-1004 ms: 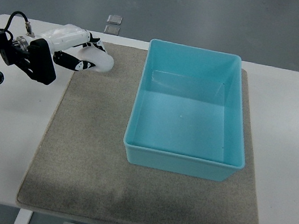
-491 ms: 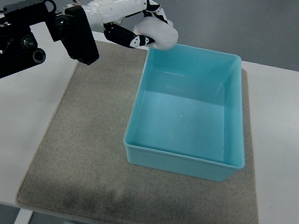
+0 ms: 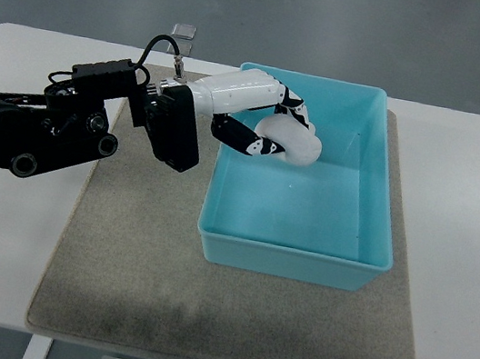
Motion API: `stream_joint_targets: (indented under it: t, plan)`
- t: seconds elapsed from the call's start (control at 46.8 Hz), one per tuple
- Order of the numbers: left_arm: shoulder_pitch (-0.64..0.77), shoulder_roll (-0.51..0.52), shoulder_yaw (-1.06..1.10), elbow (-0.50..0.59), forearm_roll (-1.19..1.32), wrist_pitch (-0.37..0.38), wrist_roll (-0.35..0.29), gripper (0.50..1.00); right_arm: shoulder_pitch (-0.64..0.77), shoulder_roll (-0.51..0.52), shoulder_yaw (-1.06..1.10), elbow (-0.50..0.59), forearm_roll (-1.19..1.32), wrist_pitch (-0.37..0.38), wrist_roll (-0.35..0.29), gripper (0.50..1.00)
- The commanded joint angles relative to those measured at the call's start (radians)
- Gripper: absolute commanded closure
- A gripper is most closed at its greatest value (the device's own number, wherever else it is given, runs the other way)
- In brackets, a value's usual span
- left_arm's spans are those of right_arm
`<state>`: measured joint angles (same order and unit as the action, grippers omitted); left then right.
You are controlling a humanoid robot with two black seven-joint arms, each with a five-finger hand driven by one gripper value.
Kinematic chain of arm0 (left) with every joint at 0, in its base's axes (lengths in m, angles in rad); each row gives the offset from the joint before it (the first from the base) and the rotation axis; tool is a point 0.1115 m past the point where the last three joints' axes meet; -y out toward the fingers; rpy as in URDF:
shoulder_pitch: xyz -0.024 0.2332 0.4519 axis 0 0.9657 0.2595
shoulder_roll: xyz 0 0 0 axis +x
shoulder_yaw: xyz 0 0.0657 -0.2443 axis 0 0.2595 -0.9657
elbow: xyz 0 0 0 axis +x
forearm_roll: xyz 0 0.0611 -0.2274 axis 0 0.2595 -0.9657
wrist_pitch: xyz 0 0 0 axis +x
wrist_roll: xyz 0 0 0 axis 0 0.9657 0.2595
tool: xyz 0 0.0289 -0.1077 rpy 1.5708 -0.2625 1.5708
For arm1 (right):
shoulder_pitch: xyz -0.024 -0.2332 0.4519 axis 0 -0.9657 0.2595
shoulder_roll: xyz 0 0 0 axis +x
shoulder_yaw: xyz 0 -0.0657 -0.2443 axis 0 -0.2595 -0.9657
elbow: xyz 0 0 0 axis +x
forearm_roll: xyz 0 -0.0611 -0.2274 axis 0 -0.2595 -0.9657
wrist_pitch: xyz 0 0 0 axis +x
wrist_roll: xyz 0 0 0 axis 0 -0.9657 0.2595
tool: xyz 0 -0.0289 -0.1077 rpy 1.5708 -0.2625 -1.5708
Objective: Place white toy into blue box with left hand
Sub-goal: 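Lower the toy into the box and open the left hand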
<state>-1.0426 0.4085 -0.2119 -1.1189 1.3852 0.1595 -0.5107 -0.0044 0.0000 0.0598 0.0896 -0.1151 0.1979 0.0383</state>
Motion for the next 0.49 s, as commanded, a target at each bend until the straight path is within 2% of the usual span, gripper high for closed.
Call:
stream_joint_targets:
  t: [0.0,0.085,0.128,0.171,0.214,0.256,0.32,0.406,0.47]
  plan:
    - [0.012,-0.008,0.003,0.004,0.000,0.000,0.000,1.000,0.000,0.000,0.000,0.001,0.000,0.000,0.000,0.564]
    - [0.026,-0.008,0.005,0.004,0.000,-0.002,0.000,0.990,0.000,0.000,0.000,-0.001,0.000,0.000,0.000,0.564]
    - [0.030,-0.011,0.009,0.004,0.000,-0.003,0.000,0.909,0.000,0.000,0.000,0.001,0.000,0.000,0.000,0.564]
    - [0.033,-0.011,0.009,0.004,-0.002,-0.003,-0.002,0.804,0.000,0.000,0.000,-0.001,0.000,0.000,0.000,0.564]
    - [0.036,-0.011,0.009,0.002,-0.006,-0.002,-0.002,0.735,0.000,0.000,0.000,-0.001,0.000,0.000,0.000,0.564]
    - [0.041,-0.011,0.009,0.002,-0.008,-0.003,-0.002,0.703,0.000,0.000,0.000,0.001,0.000,0.000,0.000,0.564]
    - [0.046,-0.011,0.009,0.002,-0.017,-0.003,-0.002,0.620,0.000,0.000,0.000,0.001,0.000,0.000,0.000,0.564]
    - [0.049,-0.011,0.008,0.004,-0.025,-0.002,0.000,0.542,0.000,0.000,0.000,0.001,0.000,0.000,0.000,0.564]
    - [0.055,-0.011,0.006,0.004,-0.029,0.000,0.000,0.525,0.000,0.000,0.000,-0.001,0.000,0.000,0.000,0.564]
